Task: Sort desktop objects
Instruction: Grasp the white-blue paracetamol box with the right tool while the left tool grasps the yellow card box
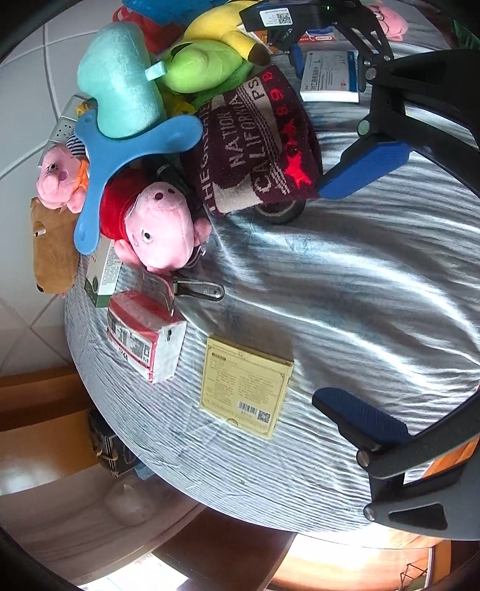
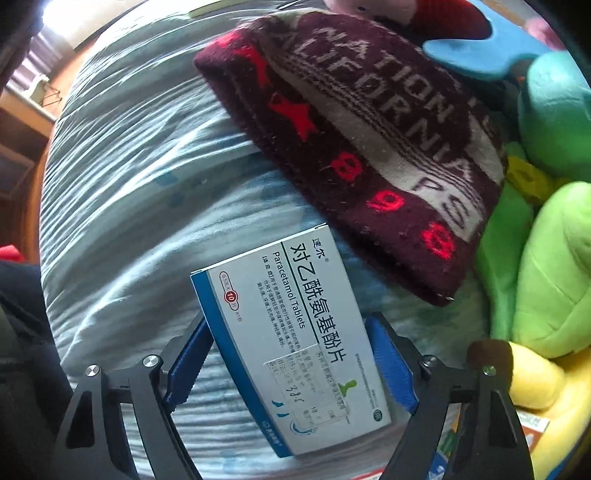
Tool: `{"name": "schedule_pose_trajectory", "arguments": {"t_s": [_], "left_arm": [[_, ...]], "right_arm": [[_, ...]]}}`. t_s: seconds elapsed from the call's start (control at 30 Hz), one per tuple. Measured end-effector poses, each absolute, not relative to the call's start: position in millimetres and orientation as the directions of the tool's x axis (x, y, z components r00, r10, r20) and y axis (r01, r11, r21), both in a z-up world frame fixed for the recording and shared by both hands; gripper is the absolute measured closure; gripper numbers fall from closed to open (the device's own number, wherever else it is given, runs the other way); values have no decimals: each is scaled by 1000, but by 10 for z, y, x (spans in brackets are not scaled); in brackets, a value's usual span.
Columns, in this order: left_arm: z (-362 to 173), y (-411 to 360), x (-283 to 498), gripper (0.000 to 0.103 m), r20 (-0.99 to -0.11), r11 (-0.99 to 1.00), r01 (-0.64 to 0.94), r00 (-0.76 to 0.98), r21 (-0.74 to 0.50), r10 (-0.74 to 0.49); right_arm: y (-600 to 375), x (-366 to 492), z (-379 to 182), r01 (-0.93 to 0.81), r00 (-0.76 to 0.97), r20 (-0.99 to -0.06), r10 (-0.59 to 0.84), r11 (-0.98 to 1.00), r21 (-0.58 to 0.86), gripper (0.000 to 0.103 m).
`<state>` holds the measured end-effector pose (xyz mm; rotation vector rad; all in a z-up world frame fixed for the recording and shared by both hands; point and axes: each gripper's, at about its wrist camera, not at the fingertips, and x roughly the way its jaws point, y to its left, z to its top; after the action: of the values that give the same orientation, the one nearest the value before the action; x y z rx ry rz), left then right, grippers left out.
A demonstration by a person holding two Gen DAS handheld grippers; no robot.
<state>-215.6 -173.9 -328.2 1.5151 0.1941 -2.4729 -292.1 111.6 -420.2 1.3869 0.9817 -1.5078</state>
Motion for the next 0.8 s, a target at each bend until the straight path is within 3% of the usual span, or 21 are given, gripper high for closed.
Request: {"name": "schedule_pose_trajectory", "arguments": {"t_s": [0.17, 0.3, 0.63, 0.8], "left_arm": [[-3334, -2050, -2261, 0, -872, -955, 293, -454, 47, -183], [-3482, -2308, -2501, 0, -858, -970, 224, -476, 92, -192], [-4072, -2848, -3048, 0, -906, -997, 42, -416, 66, -78], [-4035, -2832, -3040, 0, -898, -998, 9, -436, 66, -64]], "right_arm": [[1322, -2998, -4015, 902, -34, -993, -112, -432, 18, 21], [1482, -3008, -3837, 861, -47, -992, -120, -508, 21, 21], [1729, -2957, -3465, 738, -112, -986, -125, -675, 2, 21], [1388, -2924, -3488, 702, -130, -983, -128, -713, 0, 21]]}}
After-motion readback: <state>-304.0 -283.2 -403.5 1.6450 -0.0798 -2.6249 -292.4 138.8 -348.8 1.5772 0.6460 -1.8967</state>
